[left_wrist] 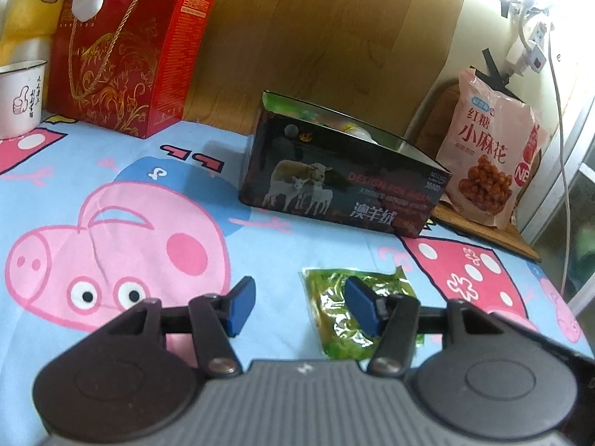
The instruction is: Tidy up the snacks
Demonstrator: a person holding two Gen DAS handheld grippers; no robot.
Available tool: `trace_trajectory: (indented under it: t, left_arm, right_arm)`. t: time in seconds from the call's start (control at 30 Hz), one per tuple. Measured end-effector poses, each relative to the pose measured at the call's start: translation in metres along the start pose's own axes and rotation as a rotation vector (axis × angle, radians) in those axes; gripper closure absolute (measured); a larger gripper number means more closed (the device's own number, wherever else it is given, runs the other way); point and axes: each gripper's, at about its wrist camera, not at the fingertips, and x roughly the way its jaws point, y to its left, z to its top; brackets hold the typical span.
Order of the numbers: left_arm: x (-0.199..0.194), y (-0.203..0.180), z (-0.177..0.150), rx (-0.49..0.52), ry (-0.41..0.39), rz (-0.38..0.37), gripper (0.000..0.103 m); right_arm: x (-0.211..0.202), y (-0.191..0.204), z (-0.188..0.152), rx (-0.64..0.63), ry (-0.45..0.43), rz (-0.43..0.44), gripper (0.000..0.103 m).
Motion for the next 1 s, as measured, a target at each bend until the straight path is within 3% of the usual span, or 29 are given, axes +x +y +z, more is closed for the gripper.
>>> trace_trajectory:
  t: [0.37,0.6,0.73,0.8,0.87,1.0]
  left_arm:
    - [0.002,-0.002,-0.003,0.010,0.006,-0.045,0.051]
    - [0.003,-0.005,-0.003,0.039,0.013,-0.048,0.051]
    - [0.004,-0.005,-0.003,0.041,0.016,-0.055,0.051]
    - [0.004,-0.004,-0.003,0.040,0.018,-0.061,0.051]
    - [0.004,-0.003,-0.002,0.038,0.019,-0.066,0.051]
    - [0.004,-0.002,-0.002,0.032,0.020,-0.073,0.051]
  right_arm:
    - [0.042,-0.021,0.031,0.116,0.152,0.081,0.046]
    - [0.083,-0.022,0.042,0.119,0.240,0.122,0.045]
    - [0.087,-0.014,0.039,0.078,0.245,0.157,0.046]
    - [0.089,-0.011,0.038,0.066,0.262,0.183,0.051]
    - [0.089,-0.009,0.037,0.053,0.282,0.189,0.075]
    - [0.087,-0.013,0.032,0.122,0.318,0.235,0.082]
